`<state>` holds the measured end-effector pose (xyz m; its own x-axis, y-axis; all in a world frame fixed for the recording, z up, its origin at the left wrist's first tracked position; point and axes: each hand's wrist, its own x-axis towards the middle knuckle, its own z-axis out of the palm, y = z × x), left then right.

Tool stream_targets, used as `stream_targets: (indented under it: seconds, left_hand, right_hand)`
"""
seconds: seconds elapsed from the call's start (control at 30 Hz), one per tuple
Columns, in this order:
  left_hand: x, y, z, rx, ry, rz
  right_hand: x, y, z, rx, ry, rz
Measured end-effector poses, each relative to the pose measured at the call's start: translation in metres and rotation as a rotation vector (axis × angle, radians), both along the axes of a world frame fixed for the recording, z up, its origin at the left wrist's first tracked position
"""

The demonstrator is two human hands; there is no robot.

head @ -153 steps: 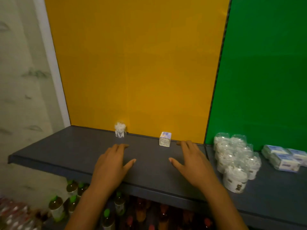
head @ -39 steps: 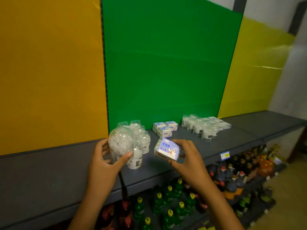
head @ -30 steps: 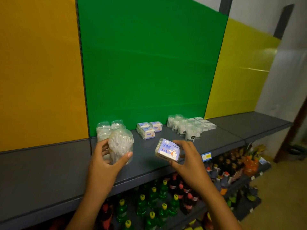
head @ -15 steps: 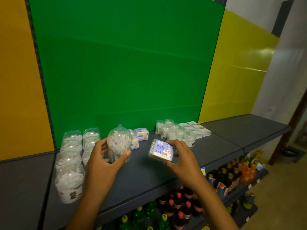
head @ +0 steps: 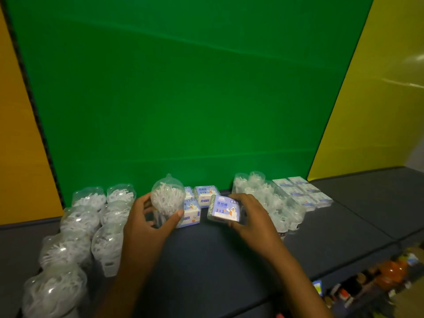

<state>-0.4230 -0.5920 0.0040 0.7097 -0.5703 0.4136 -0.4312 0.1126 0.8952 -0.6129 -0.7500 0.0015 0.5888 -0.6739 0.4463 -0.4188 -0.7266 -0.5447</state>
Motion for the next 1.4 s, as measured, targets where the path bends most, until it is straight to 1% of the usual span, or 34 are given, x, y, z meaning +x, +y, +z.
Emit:
stream_targets:
  seconds: [0.1,0.33,0.5,0.8,0.97,1.1,1.3,1.4]
  left_hand:
    - [0.008,-0.003,0.000,0.014,0.011,0.033]
    - [0.009,-0.014,0.002,0.025,0.004,0.119]
    - [0.000,-0.023,0.005,0.034,0.001,0.189]
    - [-0.022,-0.023,0.000,0.089,-0.050,0.316]
    - [-0.040,-0.004,0.002,0.071,-0.080,0.402]
    - [-0.051,0.023,-0.002,0.077,-0.105,0.464]
    - [-0.059,0.069,-0.008,0.081,-0.122,0.619]
    - [-0.060,0.091,-0.017,0.123,-0.138,0.693]
  right_hand:
    - [0.012,-0.020,-0.006,0.050,0.046,0.025]
    - [0.036,-0.062,-0.016,0.072,0.171,0.126]
    - [0.040,-0.077,-0.024,0.093,0.210,0.190]
    - [0.040,-0.085,-0.027,0.032,0.263,0.235]
    - [0.041,-0.077,-0.013,-0.077,0.192,0.268]
    - [0.050,-0.055,0.003,-0.174,0.154,0.299]
    - [0.067,-0.013,0.008,-0.214,0.142,0.372]
    - [0.074,0.008,0.010,-0.200,0.143,0.414]
